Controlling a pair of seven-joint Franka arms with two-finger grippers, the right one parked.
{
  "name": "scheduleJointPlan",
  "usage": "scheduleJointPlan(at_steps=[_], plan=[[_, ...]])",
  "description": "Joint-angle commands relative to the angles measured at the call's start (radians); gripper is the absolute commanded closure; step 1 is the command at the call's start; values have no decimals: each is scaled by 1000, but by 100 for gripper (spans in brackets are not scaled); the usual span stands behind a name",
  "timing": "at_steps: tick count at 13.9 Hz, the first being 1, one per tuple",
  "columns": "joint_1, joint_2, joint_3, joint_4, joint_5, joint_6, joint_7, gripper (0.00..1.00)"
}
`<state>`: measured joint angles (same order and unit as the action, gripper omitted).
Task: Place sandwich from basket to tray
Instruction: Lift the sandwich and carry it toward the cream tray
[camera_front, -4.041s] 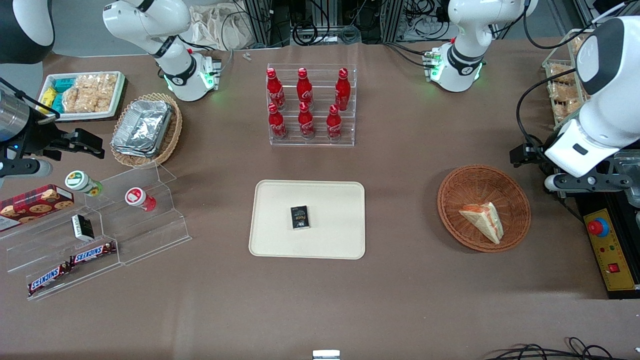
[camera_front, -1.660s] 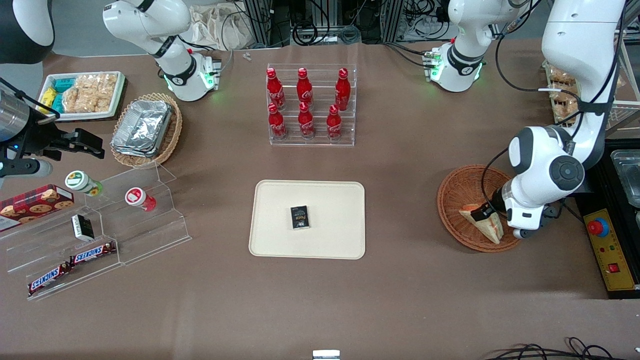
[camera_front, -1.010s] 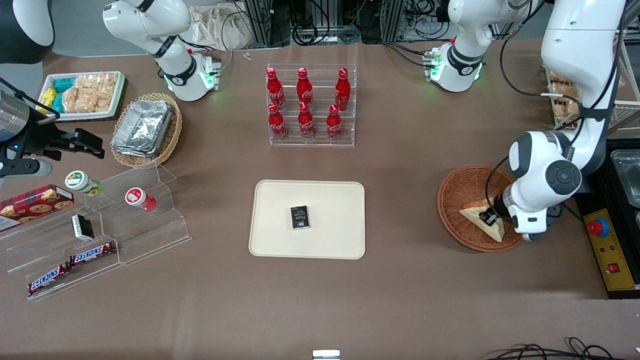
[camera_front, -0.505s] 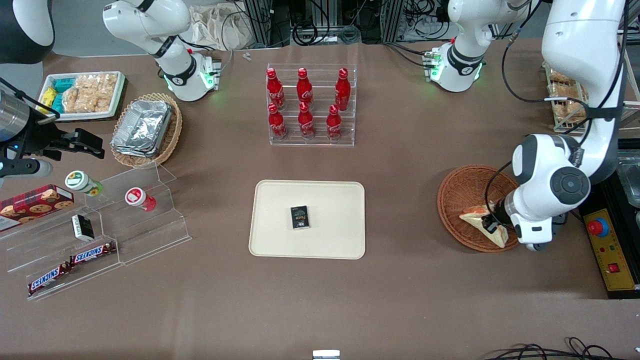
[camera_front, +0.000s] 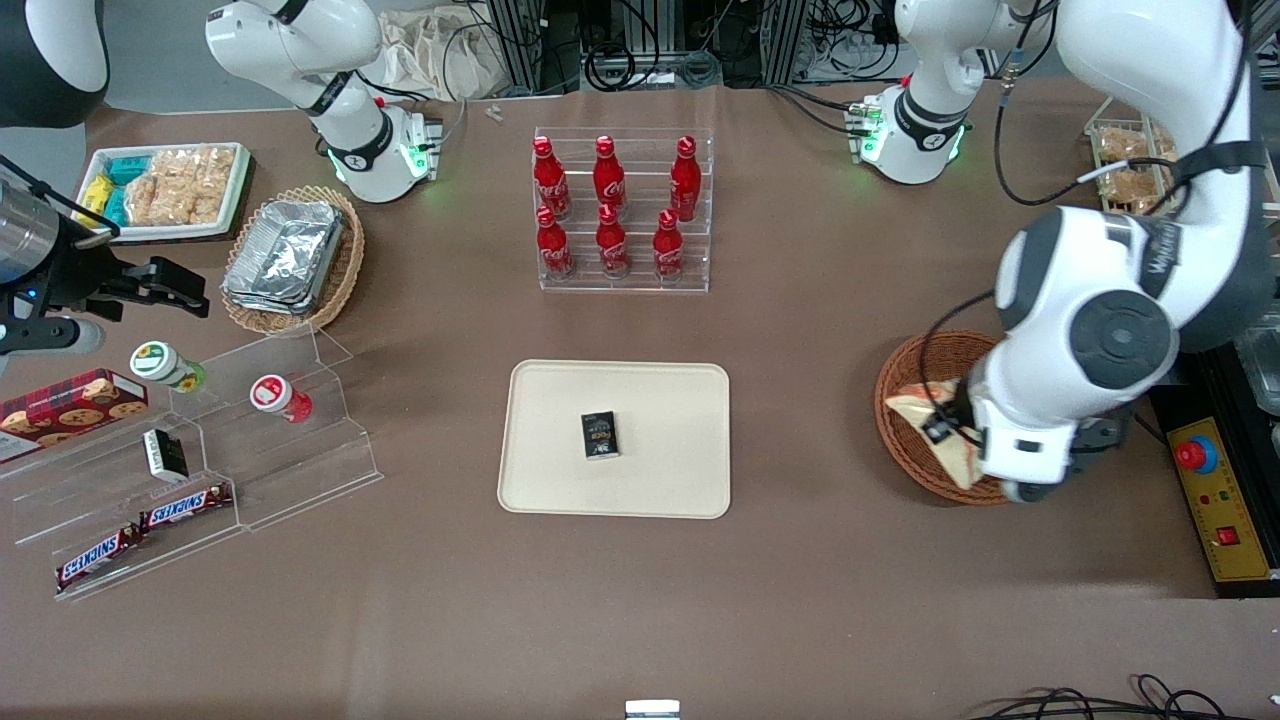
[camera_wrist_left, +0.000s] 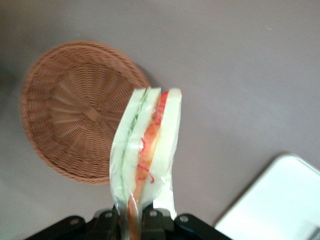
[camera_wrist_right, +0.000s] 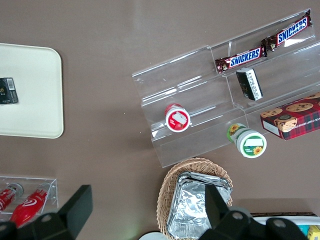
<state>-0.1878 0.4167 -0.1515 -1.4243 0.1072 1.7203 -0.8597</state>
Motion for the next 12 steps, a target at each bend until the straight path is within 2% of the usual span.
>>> scheduleJointPlan(at_steps=[1,3,5,10,12], plan=[[-91,153,-31,160,-24,-45,47,100],[-169,276,-48,261,-20,-34,66,100],[-220,348,-48,289,-18,2,170,100],[-295,477,-42,303,-15,183,182,99],[-303,529,-42,363,-17,183,180,94]])
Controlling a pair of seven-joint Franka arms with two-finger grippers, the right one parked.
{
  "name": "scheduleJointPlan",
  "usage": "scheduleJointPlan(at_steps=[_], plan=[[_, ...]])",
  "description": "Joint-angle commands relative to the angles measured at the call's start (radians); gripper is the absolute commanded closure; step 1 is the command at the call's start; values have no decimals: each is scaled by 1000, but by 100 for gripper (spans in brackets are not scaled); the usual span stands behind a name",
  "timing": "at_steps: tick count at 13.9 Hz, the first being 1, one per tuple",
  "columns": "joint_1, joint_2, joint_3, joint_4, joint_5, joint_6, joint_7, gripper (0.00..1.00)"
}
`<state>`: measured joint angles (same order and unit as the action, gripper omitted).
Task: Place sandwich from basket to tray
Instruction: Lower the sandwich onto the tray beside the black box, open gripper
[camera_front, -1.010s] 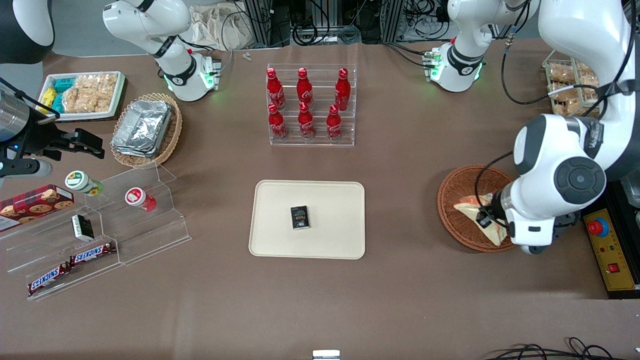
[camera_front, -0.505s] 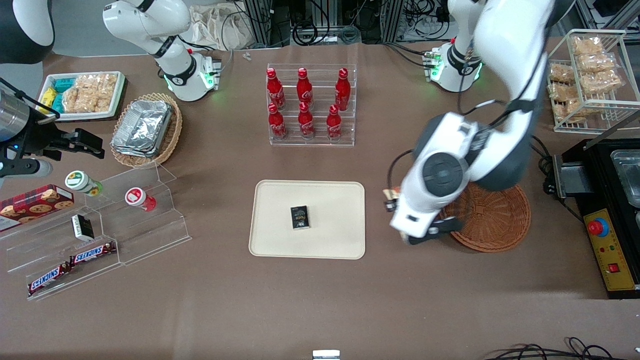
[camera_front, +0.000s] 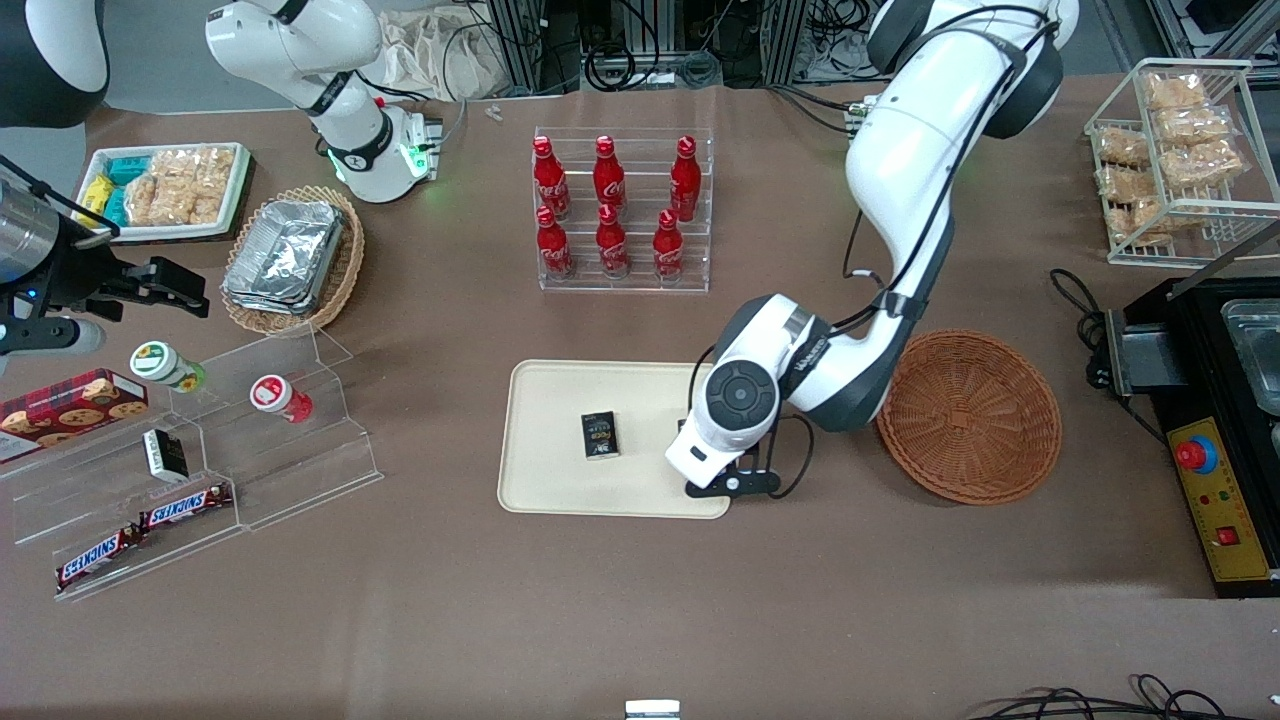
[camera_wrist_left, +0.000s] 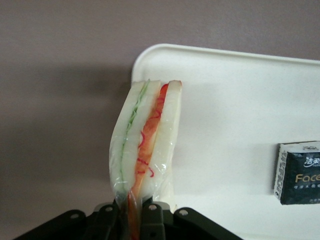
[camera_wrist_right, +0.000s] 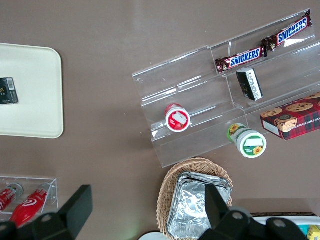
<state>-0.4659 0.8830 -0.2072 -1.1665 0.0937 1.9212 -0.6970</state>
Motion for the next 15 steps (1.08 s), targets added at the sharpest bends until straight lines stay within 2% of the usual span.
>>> scheduleJointPlan(at_steps=[1,2,3,4,5,8,10,15], plan=[[-26,83,14,123,-3,-14,17,94],[-28,99,12,133,-3,4,13,91],[-28,111,11,133,-5,28,10,70],[-28,114,11,131,-5,32,10,17],[-28,113,12,131,-3,32,8,0],[-22,77,12,130,-12,9,-44,0],[-8,19,15,130,-11,-65,-56,0],[139,-198,12,111,-17,-358,-30,0]])
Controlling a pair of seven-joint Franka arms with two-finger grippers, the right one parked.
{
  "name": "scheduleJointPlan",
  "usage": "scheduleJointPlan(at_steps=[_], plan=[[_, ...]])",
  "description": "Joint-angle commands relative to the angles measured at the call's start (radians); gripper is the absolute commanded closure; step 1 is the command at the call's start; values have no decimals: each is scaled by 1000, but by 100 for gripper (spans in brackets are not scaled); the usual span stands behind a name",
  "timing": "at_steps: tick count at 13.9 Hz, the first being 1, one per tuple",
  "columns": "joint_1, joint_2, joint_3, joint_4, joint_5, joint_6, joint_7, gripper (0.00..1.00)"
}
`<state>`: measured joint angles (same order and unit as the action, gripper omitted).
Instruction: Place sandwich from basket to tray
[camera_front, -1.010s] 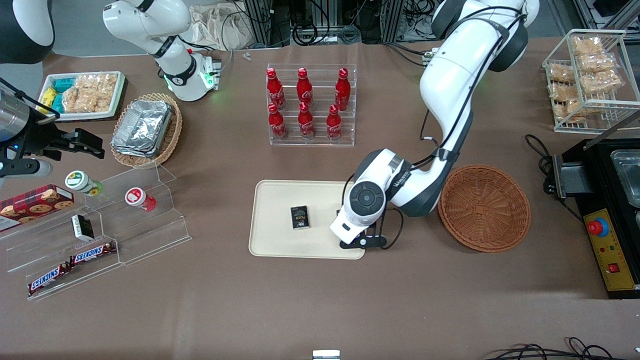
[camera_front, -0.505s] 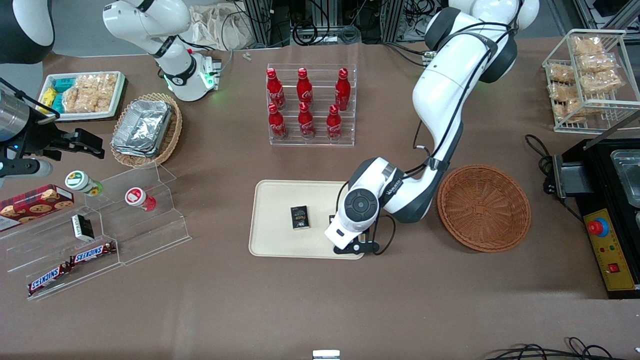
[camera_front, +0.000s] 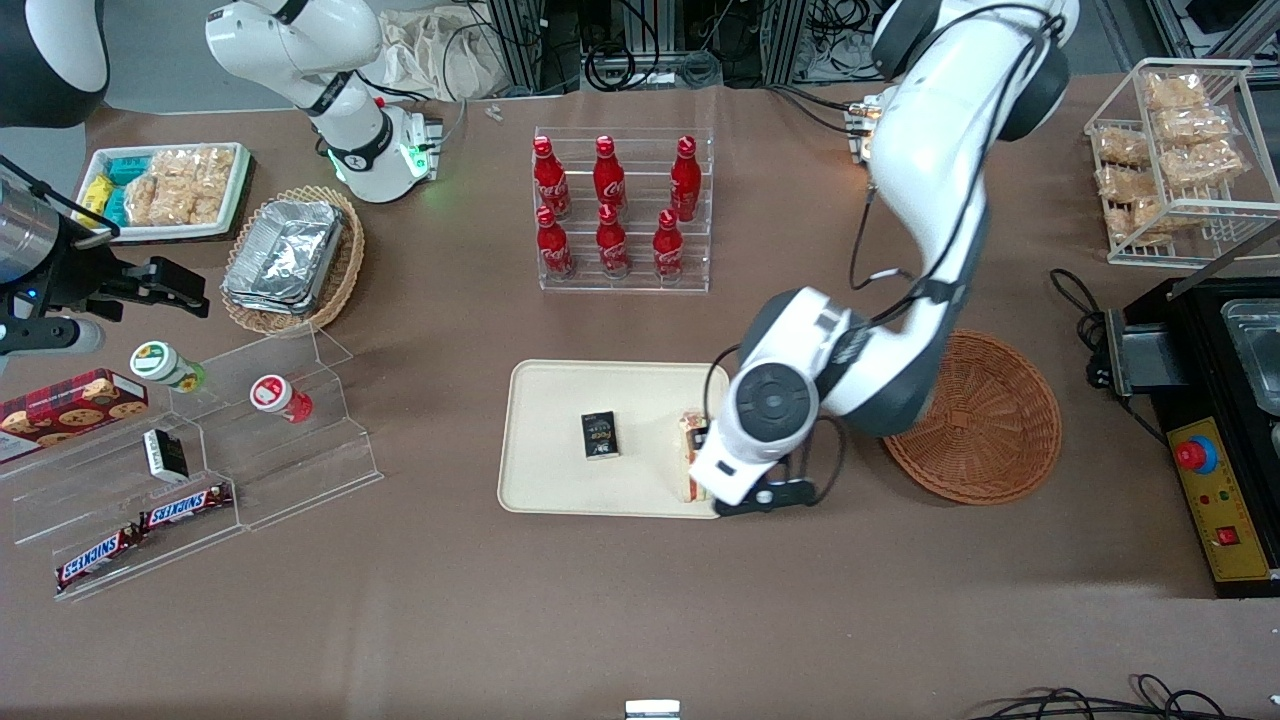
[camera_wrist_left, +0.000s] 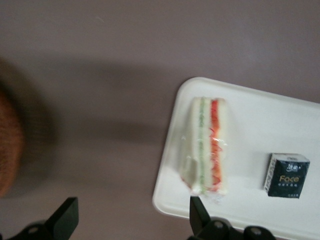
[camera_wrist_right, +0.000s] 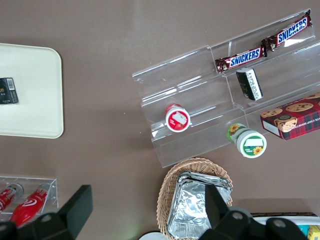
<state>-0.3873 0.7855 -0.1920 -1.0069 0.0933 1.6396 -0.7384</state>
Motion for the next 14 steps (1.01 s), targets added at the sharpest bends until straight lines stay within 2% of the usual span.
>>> scheduleJointPlan(at_steps=[1,3,5,8,11,14], plan=[[85,-147,-3,-82,-20,-110,48,0],[113,-294,26,-233,-36,-112,189,0],[102,-446,139,-388,-101,-83,307,0],[100,-622,247,-565,-124,-58,502,0],[107,-686,330,-610,-121,-72,646,0],[114,-680,345,-595,-95,-73,708,0]])
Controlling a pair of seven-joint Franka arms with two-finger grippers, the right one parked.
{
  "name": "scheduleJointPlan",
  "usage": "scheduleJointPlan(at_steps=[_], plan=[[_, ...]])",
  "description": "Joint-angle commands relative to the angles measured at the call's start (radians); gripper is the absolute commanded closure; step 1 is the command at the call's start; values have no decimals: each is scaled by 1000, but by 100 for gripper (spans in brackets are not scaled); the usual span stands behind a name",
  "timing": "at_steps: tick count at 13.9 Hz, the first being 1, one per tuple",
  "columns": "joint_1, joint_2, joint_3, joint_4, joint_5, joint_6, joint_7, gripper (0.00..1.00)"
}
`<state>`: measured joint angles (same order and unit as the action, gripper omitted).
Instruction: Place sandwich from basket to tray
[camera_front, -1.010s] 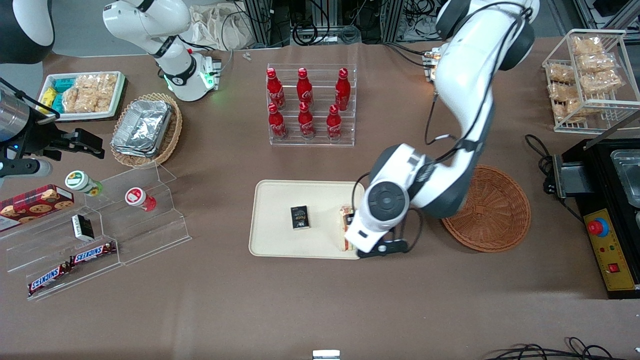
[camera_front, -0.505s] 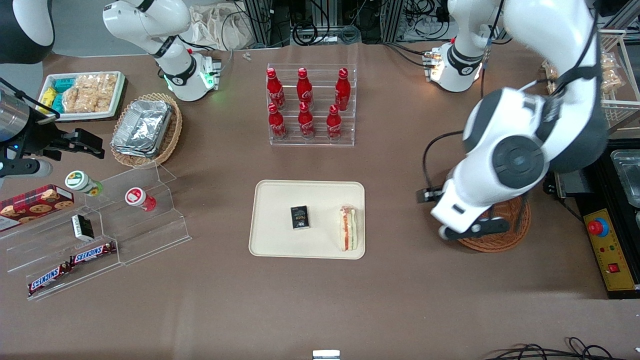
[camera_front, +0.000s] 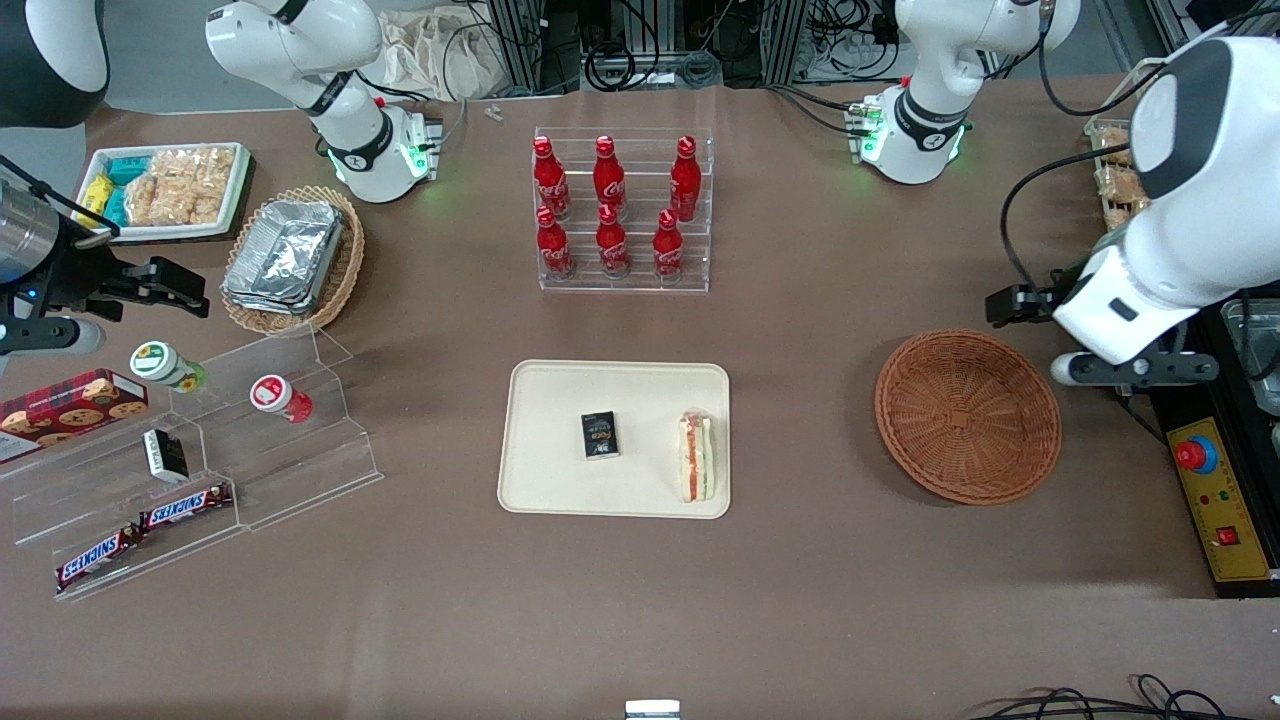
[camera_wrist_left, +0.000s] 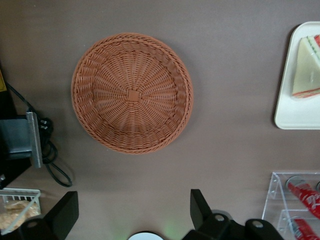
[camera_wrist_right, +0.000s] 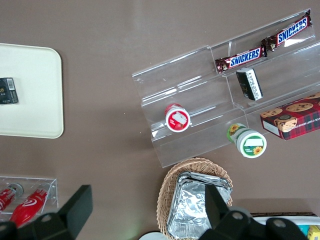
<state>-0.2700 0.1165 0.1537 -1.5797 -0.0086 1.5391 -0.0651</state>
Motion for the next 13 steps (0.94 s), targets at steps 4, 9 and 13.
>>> scheduleJointPlan(at_steps=[4,9,13], plan=[[0,21,24,16,41,26,180,0],[177,40,-116,35,38,24,202,0],[204,61,-137,70,33,26,197,0]])
